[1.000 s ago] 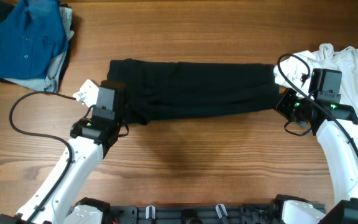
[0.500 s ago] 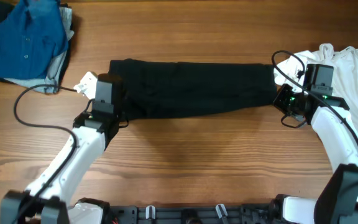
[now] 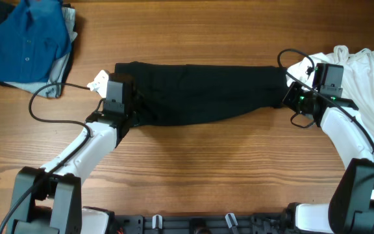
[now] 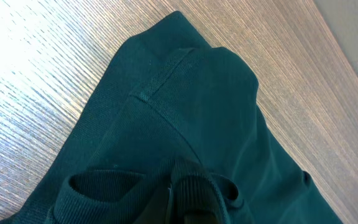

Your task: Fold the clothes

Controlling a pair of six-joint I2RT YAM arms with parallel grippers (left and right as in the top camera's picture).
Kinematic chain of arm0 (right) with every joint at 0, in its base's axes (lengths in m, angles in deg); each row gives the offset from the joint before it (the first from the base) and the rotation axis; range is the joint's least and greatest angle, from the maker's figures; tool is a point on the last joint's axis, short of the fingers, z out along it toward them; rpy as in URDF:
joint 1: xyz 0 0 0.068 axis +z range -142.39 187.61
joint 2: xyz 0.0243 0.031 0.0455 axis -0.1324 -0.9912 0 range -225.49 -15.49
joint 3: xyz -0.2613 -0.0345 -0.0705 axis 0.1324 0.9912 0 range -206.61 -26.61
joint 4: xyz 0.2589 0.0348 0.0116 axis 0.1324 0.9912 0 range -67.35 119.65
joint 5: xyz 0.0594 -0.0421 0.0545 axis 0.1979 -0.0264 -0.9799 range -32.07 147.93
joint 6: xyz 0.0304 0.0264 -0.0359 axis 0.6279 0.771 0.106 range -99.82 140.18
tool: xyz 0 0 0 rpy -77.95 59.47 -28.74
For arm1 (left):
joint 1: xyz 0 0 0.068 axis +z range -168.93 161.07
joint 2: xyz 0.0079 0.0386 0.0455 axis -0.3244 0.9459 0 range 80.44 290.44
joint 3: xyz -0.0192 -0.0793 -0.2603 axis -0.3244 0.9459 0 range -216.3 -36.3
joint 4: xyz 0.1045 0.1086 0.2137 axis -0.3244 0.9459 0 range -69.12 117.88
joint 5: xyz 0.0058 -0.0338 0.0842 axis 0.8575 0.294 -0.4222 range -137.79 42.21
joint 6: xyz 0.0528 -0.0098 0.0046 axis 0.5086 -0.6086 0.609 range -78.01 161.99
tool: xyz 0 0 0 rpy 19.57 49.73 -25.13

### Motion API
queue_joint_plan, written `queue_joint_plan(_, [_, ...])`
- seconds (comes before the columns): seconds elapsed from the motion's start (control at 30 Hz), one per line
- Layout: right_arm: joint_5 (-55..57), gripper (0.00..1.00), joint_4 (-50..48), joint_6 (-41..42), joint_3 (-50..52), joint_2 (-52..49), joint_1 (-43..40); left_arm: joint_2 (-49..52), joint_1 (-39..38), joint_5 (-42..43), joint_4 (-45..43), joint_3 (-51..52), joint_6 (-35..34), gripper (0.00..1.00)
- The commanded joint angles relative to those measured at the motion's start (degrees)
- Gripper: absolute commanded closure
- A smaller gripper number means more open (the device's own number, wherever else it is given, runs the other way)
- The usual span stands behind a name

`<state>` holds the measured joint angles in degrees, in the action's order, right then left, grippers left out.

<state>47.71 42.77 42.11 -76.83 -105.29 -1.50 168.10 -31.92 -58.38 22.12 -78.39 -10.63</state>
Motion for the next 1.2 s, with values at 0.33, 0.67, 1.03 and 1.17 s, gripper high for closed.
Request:
queue_joint_plan(0.33, [1.0,0.96,-4.4,-1.4,0.1,-8.4,1.3,0.3,0.5,-0.8,-0.2,-1.0,3.0,0.96])
queue_joint_plan(0.67, [1.3,0.96,-8.9,-0.7,0.1,-13.1,2.6,1.5,0.5,-3.0,0.0,-1.0,3.0,0.96])
queue_joint_plan(1.03, [1.3,0.96,-8.7,-0.7,0.0,-13.1,2.6,8.0,0.5,-2.3,-0.4,-1.0,2.7,0.96])
queue_joint_plan(1.17, [1.3,0.96,-8.3,-0.7,-0.7,-13.1,2.6,8.0,0.5,-2.3,-0.7,-1.0,2.7,0.96])
